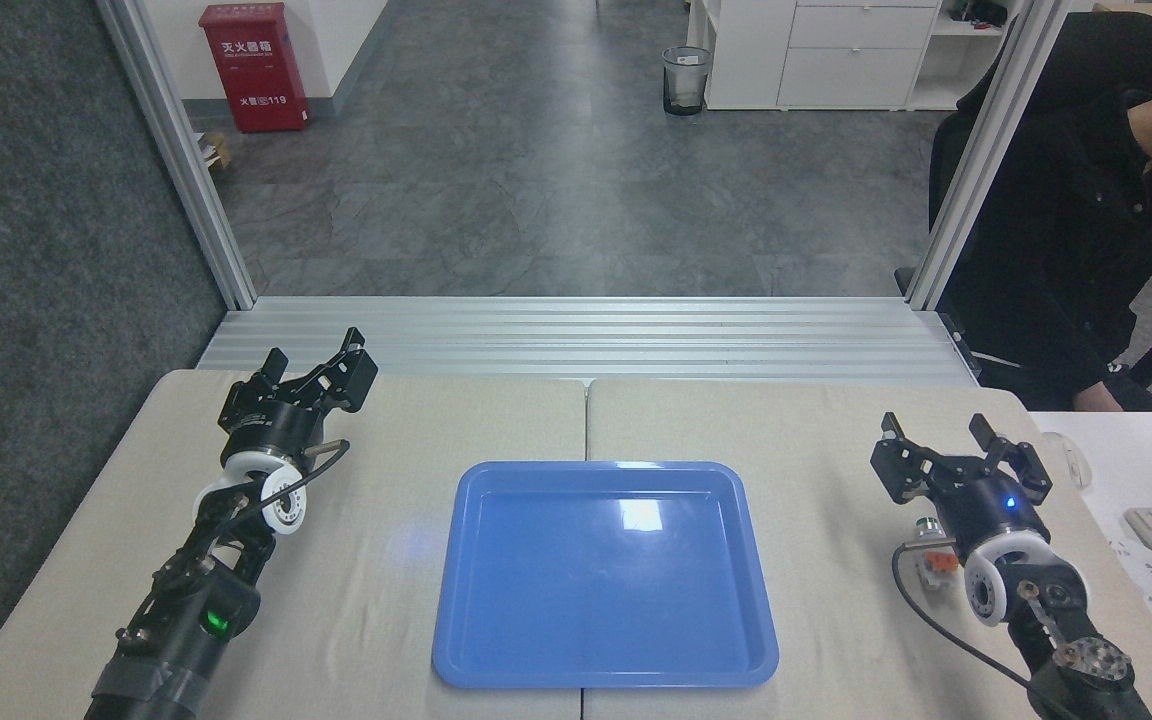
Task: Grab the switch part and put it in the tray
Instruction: 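Close the right gripper on the switch part and lift it, then carry the switch part over the blue tray and lower it in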
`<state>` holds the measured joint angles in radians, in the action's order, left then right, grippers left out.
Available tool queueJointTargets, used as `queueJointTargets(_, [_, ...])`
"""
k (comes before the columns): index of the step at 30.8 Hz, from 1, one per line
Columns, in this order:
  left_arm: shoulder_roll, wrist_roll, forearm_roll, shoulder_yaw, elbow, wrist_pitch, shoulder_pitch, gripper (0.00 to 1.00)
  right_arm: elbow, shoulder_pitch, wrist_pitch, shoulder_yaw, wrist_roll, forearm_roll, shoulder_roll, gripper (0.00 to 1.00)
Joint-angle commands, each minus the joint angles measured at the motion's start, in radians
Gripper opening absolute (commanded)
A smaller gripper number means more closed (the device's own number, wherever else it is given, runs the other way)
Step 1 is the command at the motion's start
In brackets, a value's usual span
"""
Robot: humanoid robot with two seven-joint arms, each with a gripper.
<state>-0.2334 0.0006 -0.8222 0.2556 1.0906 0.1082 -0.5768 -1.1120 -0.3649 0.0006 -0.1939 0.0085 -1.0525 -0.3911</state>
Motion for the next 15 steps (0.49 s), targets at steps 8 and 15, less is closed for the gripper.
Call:
queueJointTargets(8, [0.0, 0.001, 0.0, 0.001, 0.0, 0.001, 0.0, 1.0, 0.152, 0.149, 0.05, 0.005, -0.044, 0.0, 0.063, 0.99])
queueJointTargets(15, [0.0, 0.001, 0.0, -0.001, 0.0, 0.001, 0.0, 1.0, 0.247, 0.135, 0.056, -0.041, -0.053, -0.015, 0.067, 0.84])
